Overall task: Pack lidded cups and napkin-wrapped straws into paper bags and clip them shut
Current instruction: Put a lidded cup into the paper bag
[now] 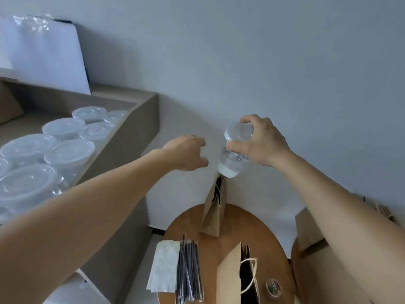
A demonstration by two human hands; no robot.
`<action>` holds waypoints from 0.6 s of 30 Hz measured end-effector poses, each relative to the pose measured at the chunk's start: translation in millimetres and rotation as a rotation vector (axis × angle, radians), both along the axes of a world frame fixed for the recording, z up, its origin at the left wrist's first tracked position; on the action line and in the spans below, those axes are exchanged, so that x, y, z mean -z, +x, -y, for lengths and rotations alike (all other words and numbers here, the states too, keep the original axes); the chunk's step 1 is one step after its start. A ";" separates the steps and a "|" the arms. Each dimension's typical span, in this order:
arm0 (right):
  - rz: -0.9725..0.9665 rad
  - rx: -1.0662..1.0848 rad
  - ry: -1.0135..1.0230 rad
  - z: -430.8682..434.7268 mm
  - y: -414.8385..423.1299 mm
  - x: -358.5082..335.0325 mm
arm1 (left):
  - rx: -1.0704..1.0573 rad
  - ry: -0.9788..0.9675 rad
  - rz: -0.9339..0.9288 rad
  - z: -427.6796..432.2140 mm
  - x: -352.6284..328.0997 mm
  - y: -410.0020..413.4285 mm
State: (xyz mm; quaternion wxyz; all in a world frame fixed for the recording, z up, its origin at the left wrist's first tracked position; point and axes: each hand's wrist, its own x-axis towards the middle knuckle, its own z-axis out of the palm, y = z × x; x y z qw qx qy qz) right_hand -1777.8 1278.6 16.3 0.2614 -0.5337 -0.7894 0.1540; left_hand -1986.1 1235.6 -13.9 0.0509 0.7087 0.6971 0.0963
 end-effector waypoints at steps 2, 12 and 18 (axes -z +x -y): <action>0.021 0.022 -0.049 10.3 36.0 26.9 | 0.043 -0.092 0.023 4.7 33.6 34.9; 0.046 0.123 -0.289 44.8 127.8 149.6 | 0.172 -0.521 0.048 39.5 186.1 133.3; 0.064 0.159 -0.318 45.2 129.4 187.3 | 0.212 -0.714 0.035 61.3 238.8 149.4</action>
